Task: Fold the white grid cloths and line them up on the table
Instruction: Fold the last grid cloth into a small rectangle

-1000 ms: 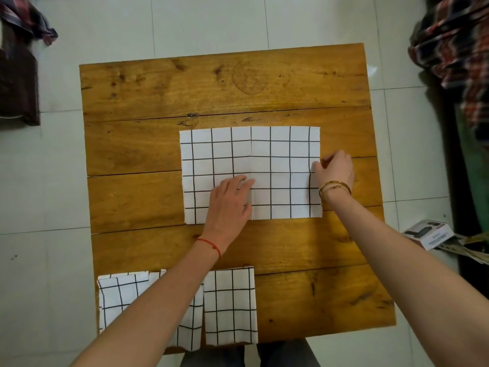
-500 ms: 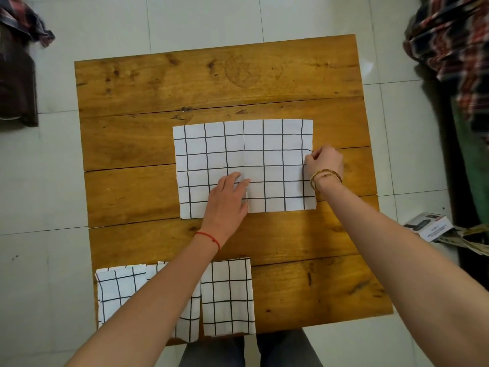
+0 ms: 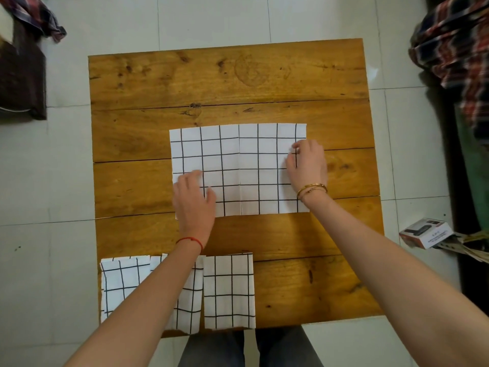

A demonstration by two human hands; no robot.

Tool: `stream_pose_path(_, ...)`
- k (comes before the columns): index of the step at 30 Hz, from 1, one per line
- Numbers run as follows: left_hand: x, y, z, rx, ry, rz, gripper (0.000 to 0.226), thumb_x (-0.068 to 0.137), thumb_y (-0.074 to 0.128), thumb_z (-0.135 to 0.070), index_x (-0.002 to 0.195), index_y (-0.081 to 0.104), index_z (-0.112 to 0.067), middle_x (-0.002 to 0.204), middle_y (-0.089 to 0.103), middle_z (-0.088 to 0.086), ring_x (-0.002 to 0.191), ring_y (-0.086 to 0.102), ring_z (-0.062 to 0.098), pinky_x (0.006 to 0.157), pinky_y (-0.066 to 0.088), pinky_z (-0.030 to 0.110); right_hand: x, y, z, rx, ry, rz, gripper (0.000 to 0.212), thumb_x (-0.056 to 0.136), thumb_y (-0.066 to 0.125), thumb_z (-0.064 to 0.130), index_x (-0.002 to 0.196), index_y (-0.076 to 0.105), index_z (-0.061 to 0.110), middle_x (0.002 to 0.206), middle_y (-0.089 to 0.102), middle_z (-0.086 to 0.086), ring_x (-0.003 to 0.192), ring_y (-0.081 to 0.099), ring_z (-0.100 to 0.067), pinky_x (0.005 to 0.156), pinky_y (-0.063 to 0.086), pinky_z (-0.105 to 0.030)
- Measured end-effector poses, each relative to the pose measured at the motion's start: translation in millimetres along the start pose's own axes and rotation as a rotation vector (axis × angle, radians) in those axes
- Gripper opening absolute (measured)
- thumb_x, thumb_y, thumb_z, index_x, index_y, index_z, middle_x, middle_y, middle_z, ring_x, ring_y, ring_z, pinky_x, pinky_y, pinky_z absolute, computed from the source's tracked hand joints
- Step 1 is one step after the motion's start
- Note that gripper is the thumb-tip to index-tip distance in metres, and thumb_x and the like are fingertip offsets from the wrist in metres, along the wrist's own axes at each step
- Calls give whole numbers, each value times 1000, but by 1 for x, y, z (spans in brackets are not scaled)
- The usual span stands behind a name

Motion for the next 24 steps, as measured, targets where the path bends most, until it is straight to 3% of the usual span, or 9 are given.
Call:
stream_pose_path(3,1,-13,36,20,-281,-70,40,89,62,-27,125,50,-12,122,53,8,114,47,23,93,43,36,-14,17,39,-54,-262,82,34,94,46,20,126,53,9,124,55,-7,114,47,-25,99,40,-37)
stream_pose_path(7,0,-15,67,2,-459,-35,47,87,66,-31,124,50,-8,123,54,13,117,47,29,96,45,43,-36,50,66,-139,-417,249,49,96,44,27,142,38,12,146,41,-4,134,34,-26,110,35,-39)
stream_pose_path(14,4,-11,76,-84,-544,-5,36,86,68,-33,109,58,-7,113,58,14,110,49,28,89,49,41,-52,75,73,-223,-436,390,61,99,41,33,151,16,16,157,20,-1,144,18,-26,116,21,-39)
stream_pose_path(20,8,-4,76,-141,-579,50,27,87,67,-34,100,64,-11,114,58,11,115,48,30,90,47,41,-52,75,71,-229,-445,402,67,96,47,34,152,15,18,158,18,0,144,17,-25,117,20,-40)
stream_pose_path(22,10,-4,75,-237,-549,21,18,87,66,-29,94,63,-13,106,61,10,103,56,27,82,53,38,-52,74,71,-225,-442,401,69,95,49,34,152,13,19,158,18,0,144,16,-25,116,19,-39)
stream_pose_path(24,10,-9,70,-368,-550,15,14,89,64,-22,97,60,-10,97,62,7,86,57,17,66,49,23,-53,74,72,-216,-434,396,74,94,52,36,152,9,20,158,19,0,144,17,-26,116,18,-40)
Point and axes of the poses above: each hand's wrist, its own x-axis towards the middle knuckle, its own y-axis out of the palm, z = x × y, the point moved 7 cm from there along x, towards the middle knuckle
